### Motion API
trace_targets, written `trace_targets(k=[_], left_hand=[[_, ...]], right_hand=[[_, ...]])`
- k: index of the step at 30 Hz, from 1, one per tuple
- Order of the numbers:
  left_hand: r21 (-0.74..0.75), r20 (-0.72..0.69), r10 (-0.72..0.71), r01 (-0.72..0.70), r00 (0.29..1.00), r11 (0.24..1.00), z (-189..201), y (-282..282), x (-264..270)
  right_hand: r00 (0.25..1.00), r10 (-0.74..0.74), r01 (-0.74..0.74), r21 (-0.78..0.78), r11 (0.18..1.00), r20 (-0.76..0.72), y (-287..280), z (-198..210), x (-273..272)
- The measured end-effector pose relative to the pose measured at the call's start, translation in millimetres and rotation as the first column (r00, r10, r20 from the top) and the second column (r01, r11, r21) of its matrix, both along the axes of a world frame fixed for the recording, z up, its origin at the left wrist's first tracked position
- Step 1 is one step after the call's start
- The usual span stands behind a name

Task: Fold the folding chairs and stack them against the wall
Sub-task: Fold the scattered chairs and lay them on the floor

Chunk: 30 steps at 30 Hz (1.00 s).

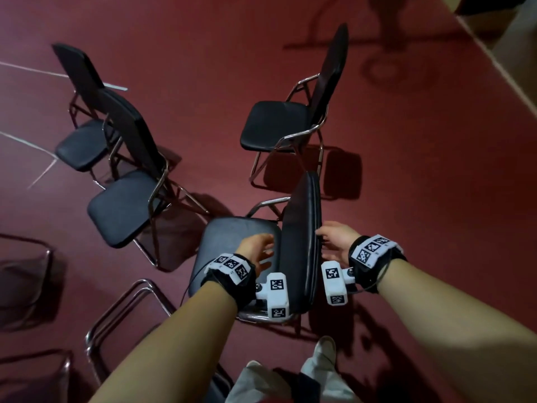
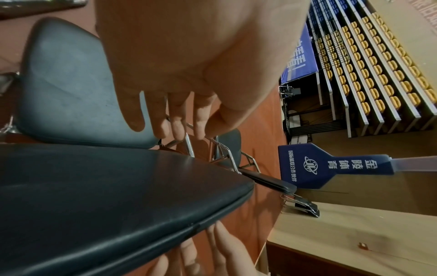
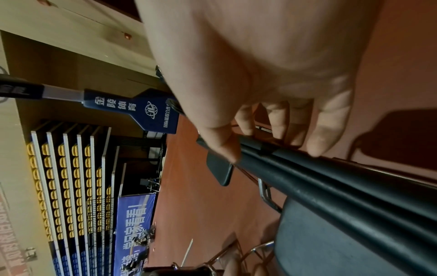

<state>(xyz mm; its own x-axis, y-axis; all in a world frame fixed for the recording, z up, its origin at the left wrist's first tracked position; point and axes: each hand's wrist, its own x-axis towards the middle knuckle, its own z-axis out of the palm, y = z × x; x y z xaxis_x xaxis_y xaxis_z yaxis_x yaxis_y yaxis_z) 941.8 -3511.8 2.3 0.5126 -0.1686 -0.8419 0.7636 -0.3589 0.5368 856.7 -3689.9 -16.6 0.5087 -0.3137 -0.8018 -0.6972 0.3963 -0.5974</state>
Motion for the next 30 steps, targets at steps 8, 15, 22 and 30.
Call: trace_targets(k=[8,15,22,30], left_hand=[[-0.011,-0.030,-0.012,0.012,0.999,1.000,-1.0,6.1,2.3],[-0.012,-0.029,-0.030,0.029,0.999,0.999,-1.5,22.0,6.4],[-0.016,0.015,-0.052,0.053,0.999,0.998,-1.1,53.9,22.5],[-0.027,0.134,-0.032,0.036,0.991,0.999,-16.9,95.2,58.6]], right_hand=[[0.996,0.088,-0.088,-0.001,0.996,0.016,4.3,-6.6,10.9],[0.969,0.220,-0.226,0.048,0.973,0.117,34.6,-2.4,43.1],[0.943,0.293,-0.313,0.120,0.942,0.157,64.8,3.0,71.2],[0.932,0.324,-0.348,0.150,0.925,0.162,113.9,8.7,114.1]])
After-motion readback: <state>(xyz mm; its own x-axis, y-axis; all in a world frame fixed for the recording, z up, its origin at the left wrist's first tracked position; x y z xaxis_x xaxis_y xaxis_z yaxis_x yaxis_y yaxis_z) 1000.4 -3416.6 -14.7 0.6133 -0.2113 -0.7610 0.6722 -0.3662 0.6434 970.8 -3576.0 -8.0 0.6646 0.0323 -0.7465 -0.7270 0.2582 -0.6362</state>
